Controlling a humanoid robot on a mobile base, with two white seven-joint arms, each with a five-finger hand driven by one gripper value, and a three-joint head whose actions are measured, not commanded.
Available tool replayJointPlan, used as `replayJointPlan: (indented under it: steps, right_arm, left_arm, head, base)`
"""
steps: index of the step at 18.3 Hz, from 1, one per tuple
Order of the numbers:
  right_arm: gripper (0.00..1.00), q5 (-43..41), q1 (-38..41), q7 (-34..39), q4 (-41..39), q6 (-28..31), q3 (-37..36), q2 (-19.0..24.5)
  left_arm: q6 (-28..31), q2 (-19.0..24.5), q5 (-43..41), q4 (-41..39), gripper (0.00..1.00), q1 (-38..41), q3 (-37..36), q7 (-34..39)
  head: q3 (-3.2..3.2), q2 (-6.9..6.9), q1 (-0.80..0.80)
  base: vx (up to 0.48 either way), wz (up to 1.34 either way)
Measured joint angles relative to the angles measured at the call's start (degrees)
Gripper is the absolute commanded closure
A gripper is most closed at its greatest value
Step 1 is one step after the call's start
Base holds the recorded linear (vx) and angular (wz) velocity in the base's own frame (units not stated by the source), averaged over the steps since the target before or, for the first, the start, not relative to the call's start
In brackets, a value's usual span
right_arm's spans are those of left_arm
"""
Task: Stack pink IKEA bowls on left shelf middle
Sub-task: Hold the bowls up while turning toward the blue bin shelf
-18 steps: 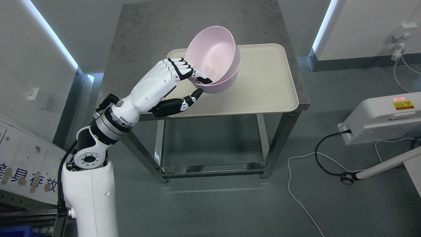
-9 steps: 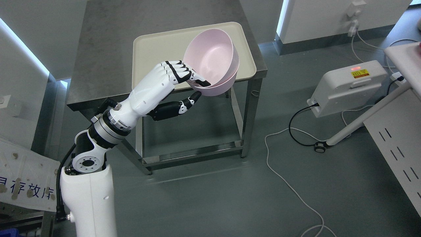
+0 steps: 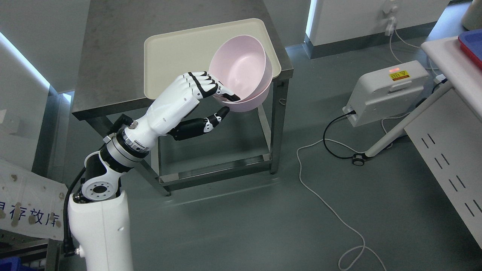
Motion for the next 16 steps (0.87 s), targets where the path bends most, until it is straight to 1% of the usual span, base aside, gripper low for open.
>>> replayJointPlan:
  steps: [7,11,16]
  right_arm:
    - [0.00,0.00,0.00,0.20,0.00,0.00,0.00,0.00]
    - [0.00,0.00,0.01,-0.06,0.00,0.00,0.00,0.00]
    - [0.00,0.00,0.01,-0.10,0.00,0.00,0.00,0.00]
  left_arm:
    - [0.07,0.00,0.14,-0.23,0.91,0.15,0.12,0.10]
    - [0.13,0.00,0.29,-0.31,0.91,0.17,0.20,0.24]
    - [0.15,0.00,0.40,-0.36,0.91,0.21,0.26,0.63]
  head:
    - [0.00,0.00,0.00]
    - [0.00,0.00,0.00]
    - [0.00,0.00,0.00]
  base:
    - [-0.114,-0.02]
    - [-0.180,-0.02]
    - [-0.219,0.22]
